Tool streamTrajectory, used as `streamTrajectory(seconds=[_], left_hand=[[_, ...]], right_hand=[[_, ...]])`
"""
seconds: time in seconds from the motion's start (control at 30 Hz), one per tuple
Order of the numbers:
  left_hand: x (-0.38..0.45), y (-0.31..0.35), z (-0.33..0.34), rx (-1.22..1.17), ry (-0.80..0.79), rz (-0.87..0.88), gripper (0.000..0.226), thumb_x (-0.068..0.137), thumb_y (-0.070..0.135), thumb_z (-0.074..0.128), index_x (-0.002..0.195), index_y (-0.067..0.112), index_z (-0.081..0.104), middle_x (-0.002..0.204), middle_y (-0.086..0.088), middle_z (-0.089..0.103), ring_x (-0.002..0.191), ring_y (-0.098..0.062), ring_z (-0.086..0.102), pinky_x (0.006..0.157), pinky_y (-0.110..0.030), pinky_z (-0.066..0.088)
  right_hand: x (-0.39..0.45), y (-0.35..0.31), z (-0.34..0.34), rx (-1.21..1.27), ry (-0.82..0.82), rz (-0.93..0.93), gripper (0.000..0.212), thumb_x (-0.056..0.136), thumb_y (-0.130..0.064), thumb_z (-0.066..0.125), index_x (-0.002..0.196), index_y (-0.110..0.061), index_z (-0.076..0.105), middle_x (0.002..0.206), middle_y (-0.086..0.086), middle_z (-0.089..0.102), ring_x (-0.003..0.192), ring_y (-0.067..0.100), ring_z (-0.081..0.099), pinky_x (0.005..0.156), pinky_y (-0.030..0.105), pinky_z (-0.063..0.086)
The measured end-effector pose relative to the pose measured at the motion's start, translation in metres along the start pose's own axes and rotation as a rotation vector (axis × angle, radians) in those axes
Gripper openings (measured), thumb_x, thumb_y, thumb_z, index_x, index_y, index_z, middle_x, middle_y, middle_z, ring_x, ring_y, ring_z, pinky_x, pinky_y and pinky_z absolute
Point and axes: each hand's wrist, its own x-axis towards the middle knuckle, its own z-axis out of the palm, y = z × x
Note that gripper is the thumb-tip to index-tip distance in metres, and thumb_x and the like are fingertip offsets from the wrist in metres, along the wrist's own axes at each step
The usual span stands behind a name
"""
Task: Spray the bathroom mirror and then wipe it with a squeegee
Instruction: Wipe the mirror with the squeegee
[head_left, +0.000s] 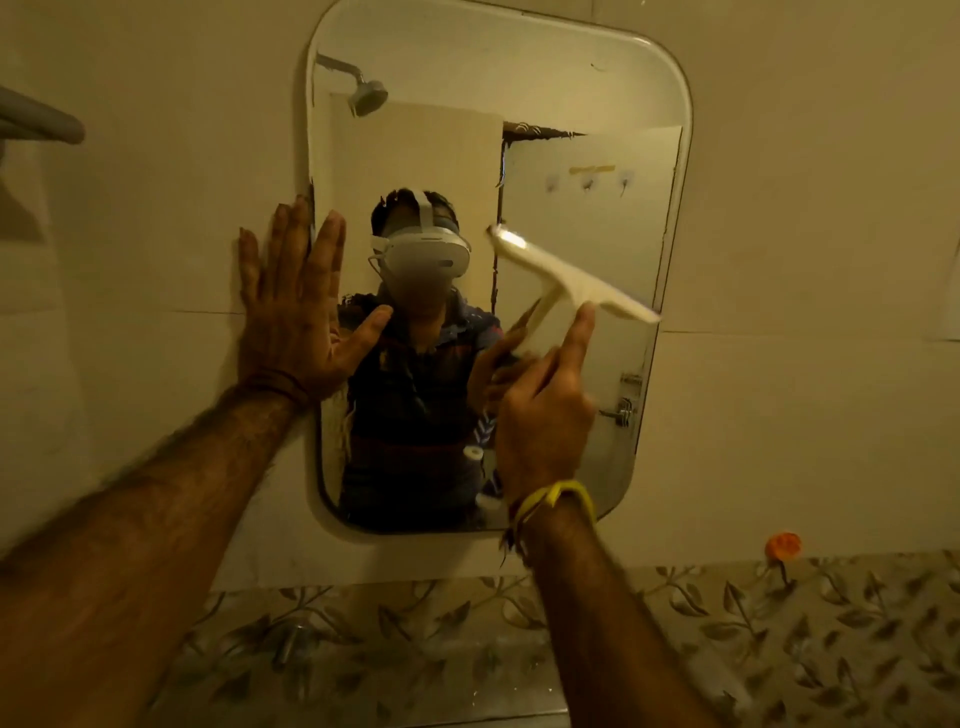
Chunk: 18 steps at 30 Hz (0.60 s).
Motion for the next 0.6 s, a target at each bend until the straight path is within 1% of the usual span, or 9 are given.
streamTrajectory(seconds=[0.1, 0.17, 0.23, 0.3, 0.33, 0.4, 0.47, 0.53, 0.6], left_hand=[[0.0, 0.001, -0.001, -0.012, -0.009, -0.01, 0.089, 0.094, 0.063, 0.045, 0.162, 0.015, 0.012, 0.167, -0.019, 0.015, 0.157, -0.033, 0.011, 0.125, -0.051, -0.007], [0.001, 0.002, -0.002, -0.022, -0.014, -0.008, 0.089, 0.094, 0.063, 0.044, 0.162, 0.015, 0.011, 0.167, -0.02, 0.015, 0.156, -0.034, 0.011, 0.125, -0.054, -0.004], [0.001, 0.001, -0.003, -0.027, -0.02, 0.001, 0.09, 0.094, 0.064, 0.042, 0.162, 0.015, 0.009, 0.167, -0.021, 0.014, 0.156, -0.035, 0.011, 0.124, -0.059, -0.001], [0.0, -0.001, -0.003, -0.027, -0.036, 0.018, 0.091, 0.094, 0.064, 0.042, 0.162, 0.015, 0.007, 0.167, -0.021, 0.013, 0.156, -0.036, 0.01, 0.123, -0.061, 0.001], [0.0, -0.002, -0.004, -0.03, -0.043, 0.018, 0.09, 0.094, 0.063, 0.042, 0.161, 0.014, 0.008, 0.168, -0.02, 0.012, 0.156, -0.036, 0.01, 0.124, -0.061, 0.001], [0.0, -0.002, -0.006, -0.044, -0.052, 0.001, 0.088, 0.095, 0.058, 0.044, 0.161, 0.008, 0.013, 0.168, -0.019, 0.012, 0.157, -0.034, 0.009, 0.124, -0.062, 0.002], [0.001, -0.002, -0.008, -0.094, -0.062, -0.024, 0.087, 0.096, 0.054, 0.046, 0.16, 0.004, 0.014, 0.168, -0.02, 0.012, 0.157, -0.035, 0.008, 0.123, -0.063, 0.002], [0.001, -0.002, -0.012, -0.222, -0.061, -0.073, 0.089, 0.095, 0.053, 0.047, 0.16, 0.004, 0.011, 0.168, -0.021, 0.009, 0.157, -0.035, 0.006, 0.125, -0.059, 0.0], [0.001, -0.004, -0.017, -0.32, -0.068, -0.11, 0.092, 0.094, 0.053, 0.051, 0.16, 0.007, 0.006, 0.168, -0.021, 0.005, 0.157, -0.034, 0.003, 0.127, -0.047, -0.005]], right_hand=[[0.033, -0.017, 0.009, 0.017, 0.064, 0.013, 0.067, 0.093, -0.052, 0.019, 0.155, -0.028, 0.012, 0.064, 0.004, 0.061, 0.05, 0.015, 0.06, 0.048, 0.029, 0.057], [0.007, -0.018, 0.01, -0.032, -0.001, -0.054, 0.06, 0.1, -0.043, 0.026, 0.156, -0.026, 0.011, 0.068, 0.002, 0.061, 0.051, 0.011, 0.058, 0.048, 0.029, 0.056], [-0.038, -0.014, 0.008, -0.132, -0.16, -0.171, 0.057, 0.104, -0.029, 0.033, 0.156, -0.025, 0.01, 0.091, 0.006, 0.068, 0.062, 0.011, 0.063, 0.056, 0.03, 0.059], [-0.054, -0.012, 0.009, -0.185, -0.219, -0.276, 0.057, 0.104, -0.023, 0.036, 0.156, -0.024, 0.011, 0.12, 0.009, 0.065, 0.077, 0.017, 0.068, 0.066, 0.033, 0.061], [-0.047, -0.015, 0.014, -0.198, -0.206, -0.307, 0.057, 0.104, -0.022, 0.037, 0.155, -0.023, 0.012, 0.119, 0.008, 0.066, 0.077, 0.017, 0.068, 0.066, 0.033, 0.061], [-0.02, -0.031, 0.026, -0.217, -0.177, -0.339, 0.059, 0.104, -0.021, 0.042, 0.155, -0.021, 0.014, 0.096, 0.006, 0.069, 0.068, 0.014, 0.064, 0.062, 0.031, 0.061], [-0.002, -0.046, 0.036, -0.221, -0.191, -0.37, 0.059, 0.104, -0.021, 0.042, 0.156, -0.021, 0.013, 0.085, 0.004, 0.067, 0.065, 0.013, 0.062, 0.062, 0.03, 0.06], [-0.01, -0.043, 0.04, -0.267, -0.271, -0.419, 0.058, 0.106, -0.023, 0.035, 0.157, -0.024, 0.007, 0.089, 0.003, 0.066, 0.071, 0.014, 0.062, 0.07, 0.03, 0.06], [-0.035, -0.021, 0.033, -0.34, -0.365, -0.499, 0.056, 0.107, -0.024, 0.027, 0.157, -0.025, 0.003, 0.109, 0.005, 0.065, 0.091, 0.018, 0.064, 0.078, 0.03, 0.058]])
